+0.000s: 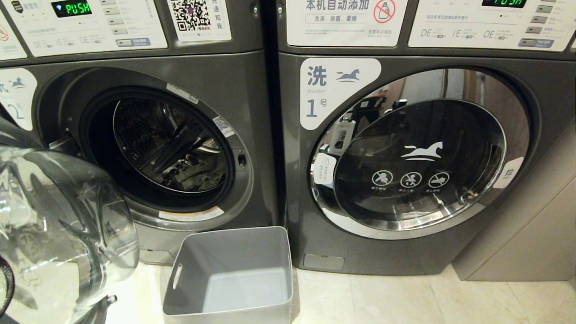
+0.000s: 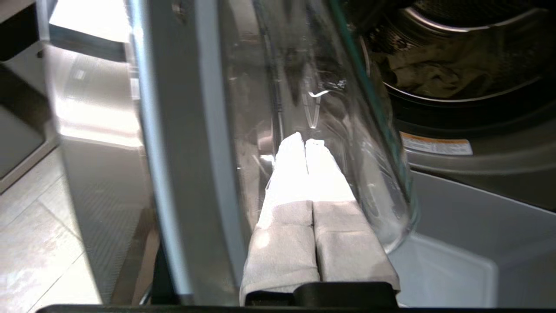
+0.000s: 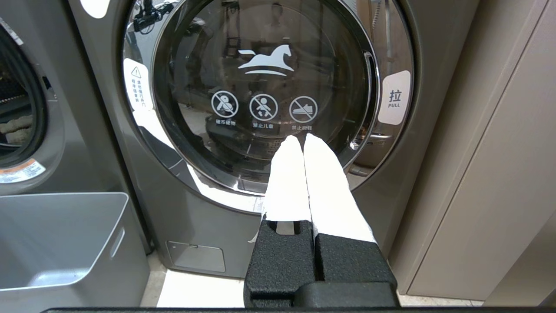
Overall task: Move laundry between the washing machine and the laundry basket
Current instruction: Open the lid of the washing machine
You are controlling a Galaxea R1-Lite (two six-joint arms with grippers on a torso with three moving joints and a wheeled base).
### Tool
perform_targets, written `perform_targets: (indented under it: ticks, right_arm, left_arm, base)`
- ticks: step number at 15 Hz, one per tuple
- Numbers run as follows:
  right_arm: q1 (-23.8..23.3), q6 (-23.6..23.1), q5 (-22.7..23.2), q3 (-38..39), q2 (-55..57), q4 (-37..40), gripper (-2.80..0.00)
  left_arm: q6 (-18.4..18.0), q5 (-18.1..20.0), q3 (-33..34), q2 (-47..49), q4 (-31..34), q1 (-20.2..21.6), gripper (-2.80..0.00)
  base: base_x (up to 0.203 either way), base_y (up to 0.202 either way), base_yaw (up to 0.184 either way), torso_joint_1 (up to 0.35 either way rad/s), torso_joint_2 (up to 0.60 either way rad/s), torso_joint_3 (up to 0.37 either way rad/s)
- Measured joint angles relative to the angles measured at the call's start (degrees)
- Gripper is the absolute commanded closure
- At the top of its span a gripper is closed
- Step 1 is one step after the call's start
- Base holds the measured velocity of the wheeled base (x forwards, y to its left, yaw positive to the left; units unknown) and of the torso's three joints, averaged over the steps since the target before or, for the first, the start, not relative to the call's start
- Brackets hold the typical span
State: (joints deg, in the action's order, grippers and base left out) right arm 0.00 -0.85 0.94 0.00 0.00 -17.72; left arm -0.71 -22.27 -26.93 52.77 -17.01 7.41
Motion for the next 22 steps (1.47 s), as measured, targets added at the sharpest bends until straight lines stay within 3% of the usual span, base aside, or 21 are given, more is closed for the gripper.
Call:
perform_targets:
  ticks: [8, 13, 18, 22]
  right_arm:
    - [0.0, 0.0, 0.0, 0.0, 0.0, 0.0, 0.00]
    - [0.0, 0.0, 0.0, 0.0, 0.0, 0.0, 0.00]
    - [0.0, 0.0, 0.0, 0.0, 0.0, 0.0, 0.00]
    - [0.0, 0.0, 0.0, 0.0, 0.0, 0.0, 0.00]
  left_arm:
    - [1.3, -0.3, -1.1, 0.4, 0.1, 9.7, 0.00]
    - [2.5, -0.9, -3.3, 2.2, -0.5, 12.4, 0.00]
    - [5.5, -8.2, -6.4, 5.5, -0.7, 19.4, 0.00]
    - [9.2, -8.8, -9.8, 10.2, -0.8, 26.0, 0.00]
  base:
    - [0.000, 0.000, 0.000, 0.000, 0.00, 0.000]
    - [0.000, 0.000, 0.000, 0.000, 0.00, 0.000]
    - [0.000, 0.000, 0.000, 0.000, 0.00, 0.000]
    - [0.000, 0.000, 0.000, 0.000, 0.00, 0.000]
